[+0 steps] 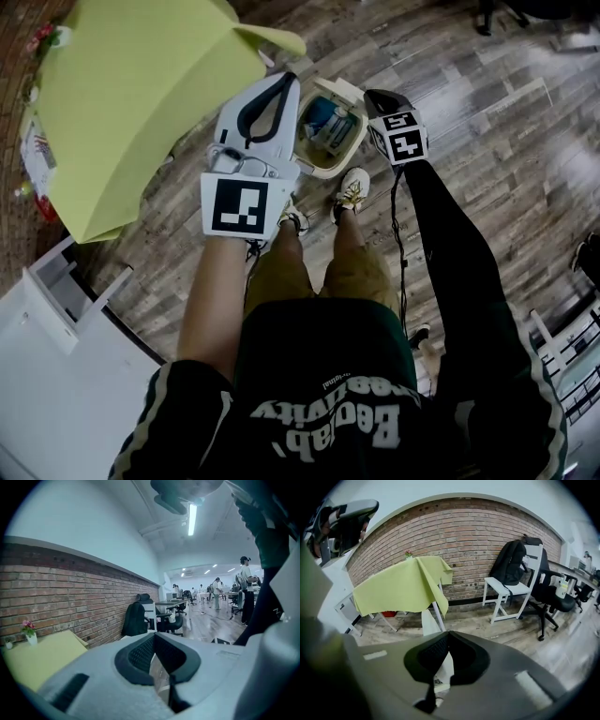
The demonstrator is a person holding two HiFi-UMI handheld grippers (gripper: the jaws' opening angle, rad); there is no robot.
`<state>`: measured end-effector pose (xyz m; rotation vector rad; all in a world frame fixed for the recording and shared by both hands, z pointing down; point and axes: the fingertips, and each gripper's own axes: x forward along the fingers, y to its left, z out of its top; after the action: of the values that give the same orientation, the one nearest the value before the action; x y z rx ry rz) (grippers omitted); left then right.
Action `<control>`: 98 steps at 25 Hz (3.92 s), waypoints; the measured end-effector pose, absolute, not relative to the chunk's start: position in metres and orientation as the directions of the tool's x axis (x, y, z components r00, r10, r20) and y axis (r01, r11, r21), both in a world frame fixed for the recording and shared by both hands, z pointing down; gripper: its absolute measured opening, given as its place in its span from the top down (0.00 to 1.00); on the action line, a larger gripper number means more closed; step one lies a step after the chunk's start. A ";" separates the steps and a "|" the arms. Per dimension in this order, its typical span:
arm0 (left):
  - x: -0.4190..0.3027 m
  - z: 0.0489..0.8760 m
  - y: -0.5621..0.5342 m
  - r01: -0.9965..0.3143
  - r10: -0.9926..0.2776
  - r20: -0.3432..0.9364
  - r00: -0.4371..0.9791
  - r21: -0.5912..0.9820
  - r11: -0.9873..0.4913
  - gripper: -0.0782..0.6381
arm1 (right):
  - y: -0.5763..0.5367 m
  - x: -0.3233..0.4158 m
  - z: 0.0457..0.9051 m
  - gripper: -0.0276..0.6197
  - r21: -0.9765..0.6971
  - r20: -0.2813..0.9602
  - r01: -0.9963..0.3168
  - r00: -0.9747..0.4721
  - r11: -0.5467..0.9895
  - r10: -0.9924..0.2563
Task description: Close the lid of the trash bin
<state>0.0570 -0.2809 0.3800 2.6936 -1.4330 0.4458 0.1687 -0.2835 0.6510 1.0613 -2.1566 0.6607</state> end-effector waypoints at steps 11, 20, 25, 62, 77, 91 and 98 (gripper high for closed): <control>0.054 0.383 -0.276 -0.828 -0.809 0.272 0.521 -0.069 -0.556 0.88 | -0.260 0.154 0.663 0.94 -0.197 0.742 -0.811 -0.491 0.552 -0.457; 0.036 0.393 -0.274 -0.834 -0.812 0.287 0.509 -0.071 -0.548 0.88 | -0.233 0.128 0.680 0.94 -0.234 0.758 -0.789 -0.514 0.568 -0.401; 0.029 0.401 -0.268 -0.823 -0.802 0.299 0.518 -0.083 -0.562 0.88 | -0.222 0.118 0.690 0.94 -0.243 0.768 -0.785 -0.515 0.570 -0.381; -0.008 0.480 -0.247 -0.832 -0.771 0.367 0.521 0.016 -0.555 0.88 | -0.164 0.074 0.775 0.94 -0.330 0.804 -0.806 -0.513 0.492 -0.300; -0.020 0.505 -0.250 -0.836 -0.768 0.383 0.513 0.022 -0.548 0.88 | -0.146 0.065 0.814 0.94 -0.335 0.830 -0.839 -0.478 0.429 -0.288; -0.029 0.518 -0.254 -0.841 -0.765 0.396 0.507 0.034 -0.540 0.88 | -0.138 0.060 0.838 0.94 -0.336 0.845 -0.828 -0.476 0.450 -0.244; -0.033 0.523 -0.253 -0.848 -0.773 0.384 0.505 0.054 -0.527 0.88 | -0.137 0.058 0.842 0.94 -0.328 0.844 -0.829 -0.472 0.452 -0.254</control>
<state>-0.0335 -0.2535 0.5226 2.5136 -1.3795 0.4636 0.0580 -0.1369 0.8423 0.9058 -1.9637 0.9891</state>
